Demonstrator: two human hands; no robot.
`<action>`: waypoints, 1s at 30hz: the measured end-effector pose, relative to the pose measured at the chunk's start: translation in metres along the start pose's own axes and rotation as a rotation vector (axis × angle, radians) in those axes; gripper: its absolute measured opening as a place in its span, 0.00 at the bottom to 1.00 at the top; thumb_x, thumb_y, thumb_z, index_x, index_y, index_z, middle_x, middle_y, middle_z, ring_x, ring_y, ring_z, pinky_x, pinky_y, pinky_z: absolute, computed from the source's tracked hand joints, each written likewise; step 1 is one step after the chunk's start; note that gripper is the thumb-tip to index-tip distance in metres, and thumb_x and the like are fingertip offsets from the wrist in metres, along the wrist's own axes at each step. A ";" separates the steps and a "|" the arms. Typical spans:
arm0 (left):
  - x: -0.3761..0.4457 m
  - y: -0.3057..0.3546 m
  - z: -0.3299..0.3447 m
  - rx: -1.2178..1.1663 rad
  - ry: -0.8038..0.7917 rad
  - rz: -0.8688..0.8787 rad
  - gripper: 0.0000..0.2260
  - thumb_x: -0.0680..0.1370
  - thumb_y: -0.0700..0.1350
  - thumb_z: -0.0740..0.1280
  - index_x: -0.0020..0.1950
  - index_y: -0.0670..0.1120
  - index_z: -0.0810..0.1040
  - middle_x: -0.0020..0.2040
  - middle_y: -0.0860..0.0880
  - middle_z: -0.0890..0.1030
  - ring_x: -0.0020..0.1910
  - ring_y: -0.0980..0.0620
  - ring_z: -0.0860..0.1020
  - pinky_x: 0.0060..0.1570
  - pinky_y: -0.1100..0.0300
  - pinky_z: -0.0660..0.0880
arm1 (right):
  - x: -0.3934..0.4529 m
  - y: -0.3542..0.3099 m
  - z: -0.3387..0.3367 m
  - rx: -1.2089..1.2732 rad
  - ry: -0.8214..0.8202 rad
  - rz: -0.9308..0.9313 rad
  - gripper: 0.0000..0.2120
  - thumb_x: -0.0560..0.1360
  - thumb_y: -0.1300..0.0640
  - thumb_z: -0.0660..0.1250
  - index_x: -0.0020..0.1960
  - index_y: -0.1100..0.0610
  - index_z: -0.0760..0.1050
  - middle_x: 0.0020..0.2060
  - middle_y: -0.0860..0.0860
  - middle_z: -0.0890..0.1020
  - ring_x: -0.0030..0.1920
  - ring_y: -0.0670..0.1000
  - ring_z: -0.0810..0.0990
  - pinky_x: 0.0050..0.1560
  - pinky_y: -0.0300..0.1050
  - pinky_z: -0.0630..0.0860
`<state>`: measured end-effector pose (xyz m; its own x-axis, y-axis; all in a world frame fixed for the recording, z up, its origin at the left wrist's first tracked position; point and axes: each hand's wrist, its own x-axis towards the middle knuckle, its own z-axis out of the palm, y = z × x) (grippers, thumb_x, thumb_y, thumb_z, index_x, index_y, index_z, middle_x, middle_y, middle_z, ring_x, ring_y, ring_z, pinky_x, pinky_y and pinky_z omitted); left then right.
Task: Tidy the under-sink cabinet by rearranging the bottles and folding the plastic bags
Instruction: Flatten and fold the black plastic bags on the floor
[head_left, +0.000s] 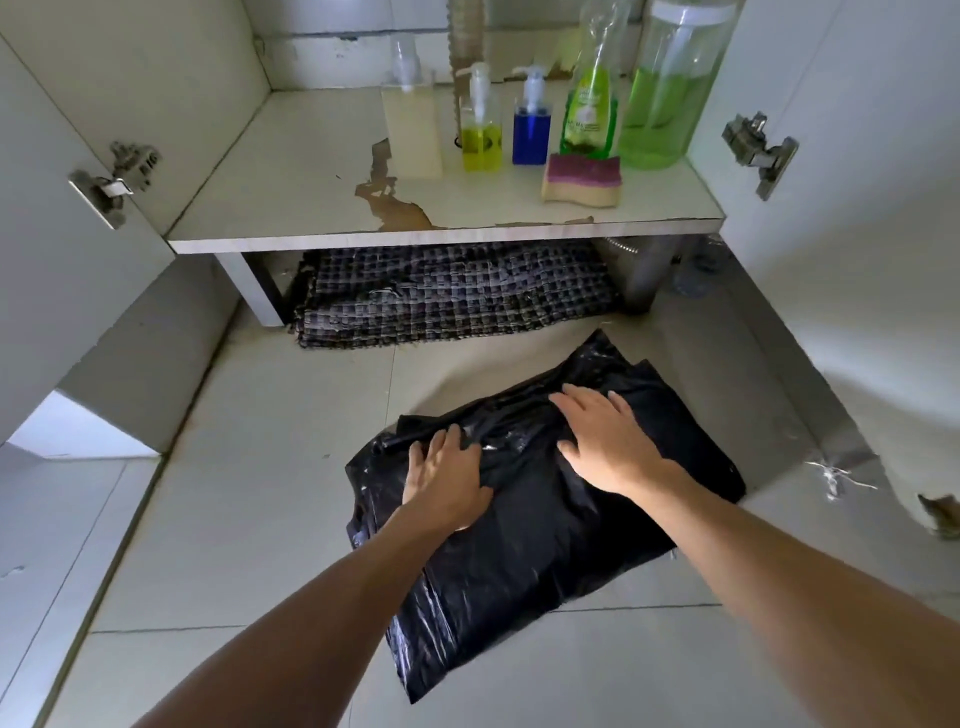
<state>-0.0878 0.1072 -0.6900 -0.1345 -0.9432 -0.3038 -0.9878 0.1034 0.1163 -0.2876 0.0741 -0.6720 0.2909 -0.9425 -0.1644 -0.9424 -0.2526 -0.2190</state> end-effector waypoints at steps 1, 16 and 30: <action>0.008 0.002 0.001 -0.014 0.025 0.010 0.27 0.75 0.55 0.66 0.71 0.47 0.67 0.76 0.43 0.57 0.76 0.44 0.54 0.74 0.43 0.51 | -0.005 0.002 -0.007 0.130 0.107 0.094 0.22 0.77 0.55 0.63 0.69 0.56 0.65 0.68 0.53 0.70 0.68 0.55 0.68 0.68 0.50 0.64; 0.093 0.001 -0.013 -0.465 -0.420 -0.085 0.49 0.61 0.69 0.73 0.72 0.42 0.64 0.67 0.45 0.72 0.66 0.42 0.71 0.64 0.50 0.68 | -0.107 0.014 0.056 1.210 -0.318 1.118 0.15 0.70 0.49 0.73 0.47 0.59 0.75 0.48 0.56 0.83 0.43 0.50 0.81 0.54 0.44 0.74; 0.056 0.010 -0.070 -0.994 -0.519 -0.170 0.21 0.68 0.46 0.76 0.59 0.46 0.78 0.57 0.46 0.81 0.58 0.43 0.77 0.61 0.49 0.71 | -0.081 0.004 0.010 2.008 0.163 1.016 0.07 0.73 0.62 0.66 0.50 0.59 0.80 0.45 0.56 0.85 0.51 0.54 0.82 0.62 0.50 0.74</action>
<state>-0.1001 0.0338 -0.6397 -0.2491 -0.6519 -0.7163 -0.5277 -0.5288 0.6648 -0.3131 0.1519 -0.6687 -0.1366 -0.6058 -0.7838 0.6403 0.5497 -0.5365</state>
